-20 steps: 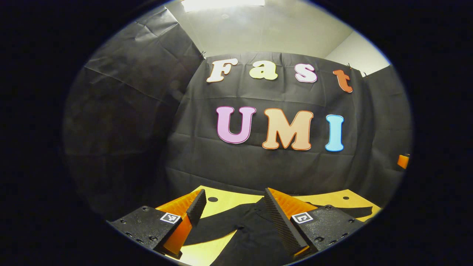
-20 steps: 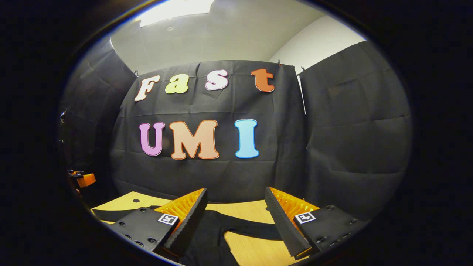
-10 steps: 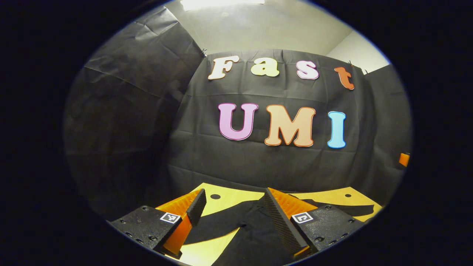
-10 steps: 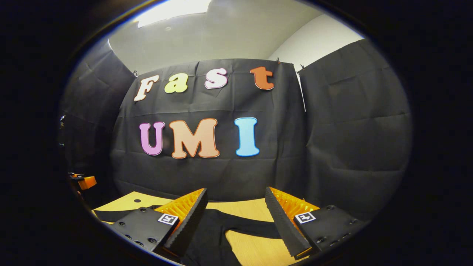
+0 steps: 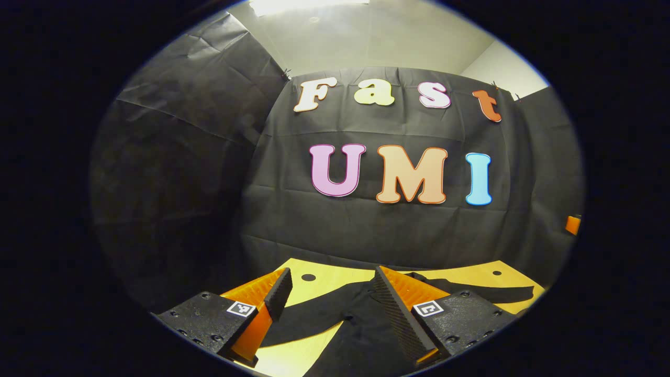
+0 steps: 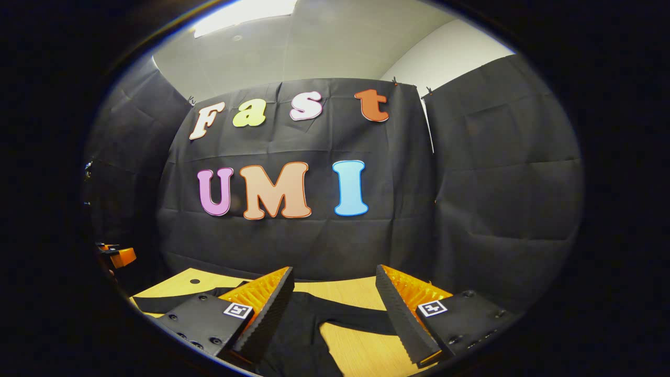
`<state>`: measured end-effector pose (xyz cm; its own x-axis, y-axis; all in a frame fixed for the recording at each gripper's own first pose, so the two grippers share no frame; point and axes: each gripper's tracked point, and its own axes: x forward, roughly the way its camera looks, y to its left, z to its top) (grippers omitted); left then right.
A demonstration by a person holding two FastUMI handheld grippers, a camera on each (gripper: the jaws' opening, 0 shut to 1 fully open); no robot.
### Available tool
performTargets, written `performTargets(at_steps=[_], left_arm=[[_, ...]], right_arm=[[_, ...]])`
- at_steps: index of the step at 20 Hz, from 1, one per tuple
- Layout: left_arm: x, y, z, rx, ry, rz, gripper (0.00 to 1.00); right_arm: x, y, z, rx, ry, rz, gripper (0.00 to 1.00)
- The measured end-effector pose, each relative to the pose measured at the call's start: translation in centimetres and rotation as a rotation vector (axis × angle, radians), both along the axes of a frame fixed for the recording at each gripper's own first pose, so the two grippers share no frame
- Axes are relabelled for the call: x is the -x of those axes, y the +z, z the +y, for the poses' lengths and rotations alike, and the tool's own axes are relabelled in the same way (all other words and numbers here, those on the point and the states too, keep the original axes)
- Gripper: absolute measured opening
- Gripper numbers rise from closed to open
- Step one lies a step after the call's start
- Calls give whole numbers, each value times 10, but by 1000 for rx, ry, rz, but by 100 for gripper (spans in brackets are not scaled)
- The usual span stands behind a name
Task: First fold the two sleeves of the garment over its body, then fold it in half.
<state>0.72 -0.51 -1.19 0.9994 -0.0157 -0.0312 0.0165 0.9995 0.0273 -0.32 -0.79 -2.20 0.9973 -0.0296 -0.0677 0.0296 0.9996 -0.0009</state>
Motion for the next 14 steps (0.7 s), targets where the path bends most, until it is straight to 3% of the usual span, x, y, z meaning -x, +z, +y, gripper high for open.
performTargets(at_steps=[14], left_arm=[[-7, 0, 0, -21, 29, -6, 92]], right_arm=[[-24, -11, -10, 2, 5, 44, 98]])
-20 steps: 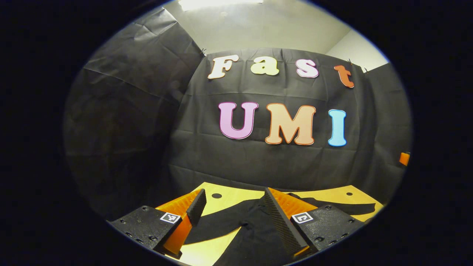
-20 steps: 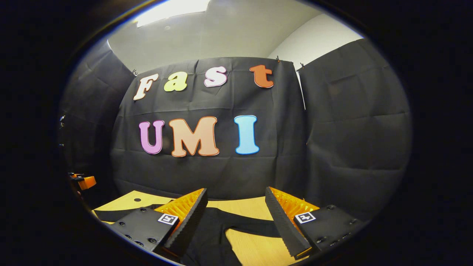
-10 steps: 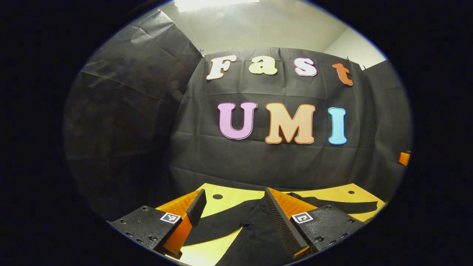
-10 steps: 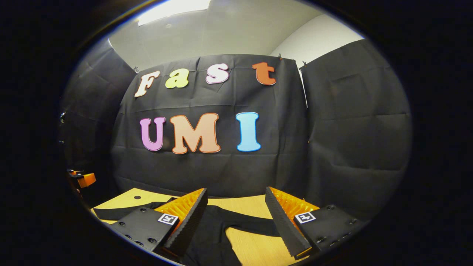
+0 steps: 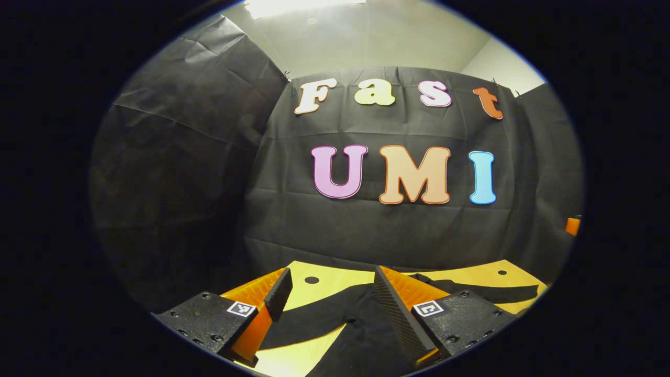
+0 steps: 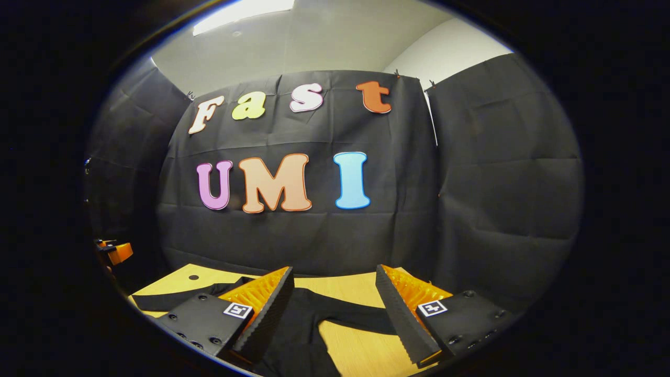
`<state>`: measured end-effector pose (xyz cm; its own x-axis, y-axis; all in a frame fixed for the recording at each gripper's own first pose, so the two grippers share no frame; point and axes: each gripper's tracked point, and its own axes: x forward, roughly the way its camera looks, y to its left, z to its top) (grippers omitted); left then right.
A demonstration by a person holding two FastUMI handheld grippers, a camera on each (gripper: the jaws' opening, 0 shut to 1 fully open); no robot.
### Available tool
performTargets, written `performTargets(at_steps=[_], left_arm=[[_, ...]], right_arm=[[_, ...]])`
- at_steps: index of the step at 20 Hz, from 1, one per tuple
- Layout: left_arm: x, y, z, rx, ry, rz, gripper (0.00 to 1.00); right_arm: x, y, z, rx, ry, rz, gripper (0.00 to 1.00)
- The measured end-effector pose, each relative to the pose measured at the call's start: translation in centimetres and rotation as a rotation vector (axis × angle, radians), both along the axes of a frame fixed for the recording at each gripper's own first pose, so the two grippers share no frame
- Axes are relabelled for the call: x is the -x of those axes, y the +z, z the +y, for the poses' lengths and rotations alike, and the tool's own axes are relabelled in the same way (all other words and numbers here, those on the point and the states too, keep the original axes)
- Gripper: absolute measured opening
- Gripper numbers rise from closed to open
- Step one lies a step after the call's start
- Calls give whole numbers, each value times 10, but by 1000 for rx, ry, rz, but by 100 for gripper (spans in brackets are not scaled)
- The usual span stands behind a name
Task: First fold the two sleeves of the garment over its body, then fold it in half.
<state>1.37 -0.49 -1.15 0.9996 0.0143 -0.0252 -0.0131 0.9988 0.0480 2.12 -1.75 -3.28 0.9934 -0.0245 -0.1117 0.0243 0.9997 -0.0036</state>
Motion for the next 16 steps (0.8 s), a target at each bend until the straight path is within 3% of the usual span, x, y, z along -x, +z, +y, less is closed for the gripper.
performTargets(at_steps=[9, 16], left_arm=[[3, -1, 9, -18, 52, 11, 92], [13, -10, 19, -28, 114, 39, 92]], right_arm=[[-44, -9, -66, 34, -125, 18, 99], [-77, -50, -133, 3, -225, 97, 99]])
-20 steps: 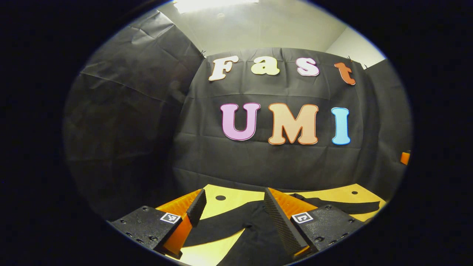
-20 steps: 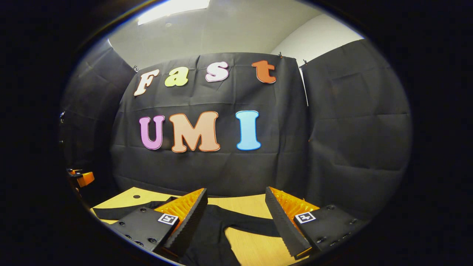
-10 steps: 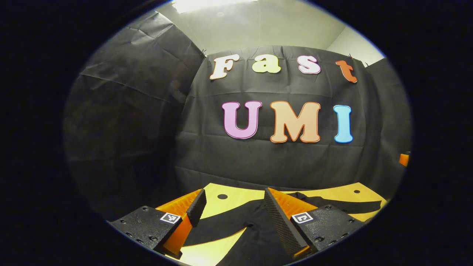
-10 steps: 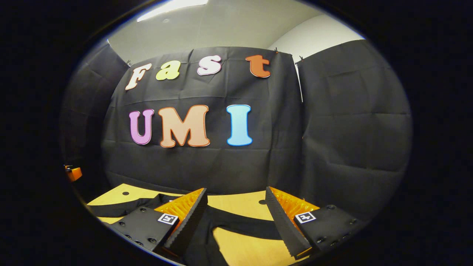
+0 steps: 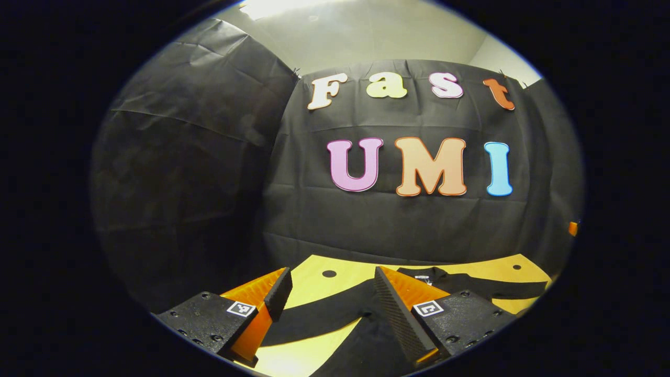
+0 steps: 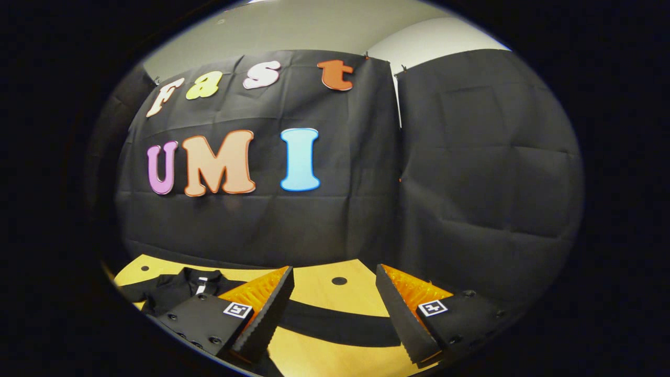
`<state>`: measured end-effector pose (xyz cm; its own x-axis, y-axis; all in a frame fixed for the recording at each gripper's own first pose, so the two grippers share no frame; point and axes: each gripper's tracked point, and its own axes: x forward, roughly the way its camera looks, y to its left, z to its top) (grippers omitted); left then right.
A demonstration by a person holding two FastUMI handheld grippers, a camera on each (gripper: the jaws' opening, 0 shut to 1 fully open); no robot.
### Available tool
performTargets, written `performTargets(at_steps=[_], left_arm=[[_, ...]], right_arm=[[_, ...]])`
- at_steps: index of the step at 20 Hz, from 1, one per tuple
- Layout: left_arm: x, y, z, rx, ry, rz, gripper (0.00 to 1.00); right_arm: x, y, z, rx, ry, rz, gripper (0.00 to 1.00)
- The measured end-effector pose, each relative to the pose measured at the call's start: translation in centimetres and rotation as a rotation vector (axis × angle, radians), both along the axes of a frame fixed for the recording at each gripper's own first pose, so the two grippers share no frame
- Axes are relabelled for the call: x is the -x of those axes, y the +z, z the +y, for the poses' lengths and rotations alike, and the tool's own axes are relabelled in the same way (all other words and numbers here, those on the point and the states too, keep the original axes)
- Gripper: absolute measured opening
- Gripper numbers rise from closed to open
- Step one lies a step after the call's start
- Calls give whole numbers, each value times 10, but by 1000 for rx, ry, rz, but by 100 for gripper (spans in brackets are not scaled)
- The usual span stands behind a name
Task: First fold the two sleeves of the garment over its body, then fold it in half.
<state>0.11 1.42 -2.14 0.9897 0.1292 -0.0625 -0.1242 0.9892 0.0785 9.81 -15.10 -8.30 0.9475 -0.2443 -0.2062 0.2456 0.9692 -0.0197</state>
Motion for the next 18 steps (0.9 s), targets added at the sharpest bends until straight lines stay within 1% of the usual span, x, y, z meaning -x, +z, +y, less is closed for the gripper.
performTargets(at_steps=[5, 8, 10, 14, 15, 16, 18], left_arm=[[1, -7, -2, -4, 22, 16, 93], [2, -13, -5, -2, 18, 30, 92], [3, -17, -4, -4, 25, 39, 93], [7, -20, 1, -19, 45, 52, 93], [8, -20, 2, -25, 49, 53, 93], [8, -21, 3, -29, 53, 56, 93], [10, -24, 2, -35, 54, 65, 93]], right_arm=[[-23, -41, -36, 6, -45, 78, 99], [-32, -76, -46, -75, -46, 159, 99], [-38, -102, -56, -114, -69, 209, 99], [-40, -140, -72, -114, -101, 291, 99], [-38, -149, -74, -127, -104, 315, 97], [-37, -158, -75, -143, -106, 340, 99], [-39, -173, -76, -164, -117, 378, 99]])
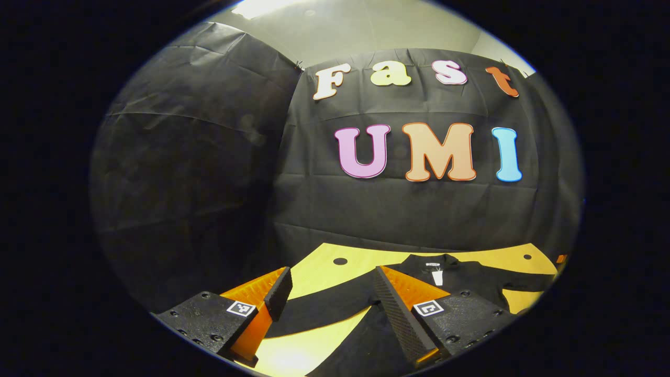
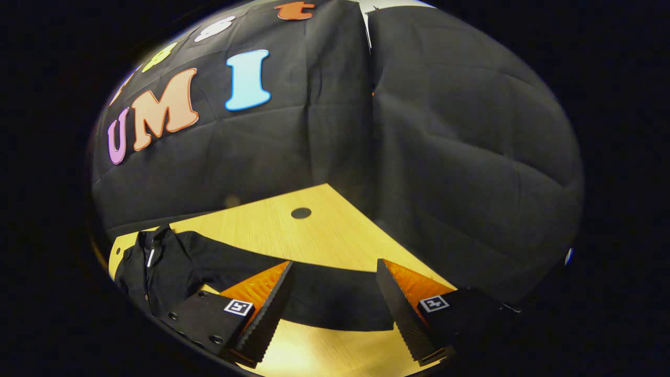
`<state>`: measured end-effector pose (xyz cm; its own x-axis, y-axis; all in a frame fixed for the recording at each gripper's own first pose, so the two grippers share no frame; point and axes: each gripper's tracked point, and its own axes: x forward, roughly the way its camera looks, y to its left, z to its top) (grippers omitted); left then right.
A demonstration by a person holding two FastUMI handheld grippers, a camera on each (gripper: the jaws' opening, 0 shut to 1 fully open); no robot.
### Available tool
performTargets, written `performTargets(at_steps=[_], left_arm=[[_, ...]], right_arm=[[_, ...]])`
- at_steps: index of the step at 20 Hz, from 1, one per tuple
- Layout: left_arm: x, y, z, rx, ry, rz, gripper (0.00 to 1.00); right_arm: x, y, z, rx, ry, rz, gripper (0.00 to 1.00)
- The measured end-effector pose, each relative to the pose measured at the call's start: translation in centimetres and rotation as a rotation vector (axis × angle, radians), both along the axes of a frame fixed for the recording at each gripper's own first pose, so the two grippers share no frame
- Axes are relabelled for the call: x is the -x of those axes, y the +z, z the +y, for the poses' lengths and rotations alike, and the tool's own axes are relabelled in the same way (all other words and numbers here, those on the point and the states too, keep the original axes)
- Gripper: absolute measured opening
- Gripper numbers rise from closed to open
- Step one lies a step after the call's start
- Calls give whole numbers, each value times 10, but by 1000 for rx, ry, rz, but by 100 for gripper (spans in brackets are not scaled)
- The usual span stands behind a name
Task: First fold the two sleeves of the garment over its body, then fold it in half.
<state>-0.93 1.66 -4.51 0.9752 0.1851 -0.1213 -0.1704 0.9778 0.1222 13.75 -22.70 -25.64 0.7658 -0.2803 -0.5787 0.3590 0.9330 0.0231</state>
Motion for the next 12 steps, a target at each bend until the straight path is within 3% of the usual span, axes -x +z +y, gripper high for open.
performTargets(at_steps=[12], left_arm=[[0, -14, -18, -28, -16, 44, 94]], right_arm=[[3, -77, -26, -43, -39, 193, 100]])
